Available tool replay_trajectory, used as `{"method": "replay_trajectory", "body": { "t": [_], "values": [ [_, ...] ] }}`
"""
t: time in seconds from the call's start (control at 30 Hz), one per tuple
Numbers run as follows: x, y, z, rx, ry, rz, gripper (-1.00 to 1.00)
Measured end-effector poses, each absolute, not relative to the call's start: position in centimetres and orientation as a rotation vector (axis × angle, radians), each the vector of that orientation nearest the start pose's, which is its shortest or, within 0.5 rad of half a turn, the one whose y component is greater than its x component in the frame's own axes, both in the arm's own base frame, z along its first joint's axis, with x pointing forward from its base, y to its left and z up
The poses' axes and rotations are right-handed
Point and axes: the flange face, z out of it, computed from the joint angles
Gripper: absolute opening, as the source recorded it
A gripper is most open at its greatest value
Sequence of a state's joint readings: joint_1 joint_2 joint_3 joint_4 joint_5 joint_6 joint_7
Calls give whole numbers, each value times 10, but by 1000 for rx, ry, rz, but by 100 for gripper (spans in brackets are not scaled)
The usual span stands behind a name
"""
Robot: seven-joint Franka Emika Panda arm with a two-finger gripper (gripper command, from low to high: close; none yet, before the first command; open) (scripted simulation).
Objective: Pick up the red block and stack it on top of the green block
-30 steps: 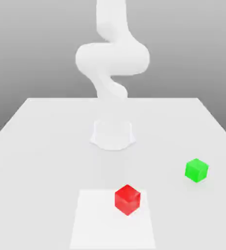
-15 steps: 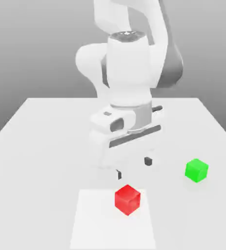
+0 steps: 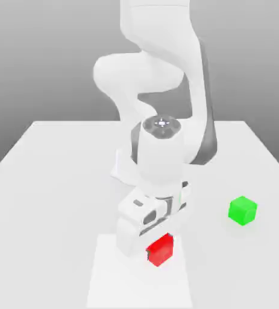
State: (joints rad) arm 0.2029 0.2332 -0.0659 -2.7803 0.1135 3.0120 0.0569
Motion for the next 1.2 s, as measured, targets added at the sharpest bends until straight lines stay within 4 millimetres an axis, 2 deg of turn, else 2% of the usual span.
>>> {"method": "replay_trajectory", "body": {
  "t": [0.1,0.37,0.47,0.53,0.67,0.9,1.2],
  "values": [
    [370,40,145,-3142,48,0,-100],
    [372,40,196,-3142,46,-5,-100],
    [368,44,209,-3137,30,2,-100],
    [362,76,213,-3126,-123,6,-100],
    [348,118,220,-3096,-334,9,-100],
    [315,181,232,-3026,-688,9,-100],
    [253,251,244,-2896,-1164,5,-100]
  ]
}}
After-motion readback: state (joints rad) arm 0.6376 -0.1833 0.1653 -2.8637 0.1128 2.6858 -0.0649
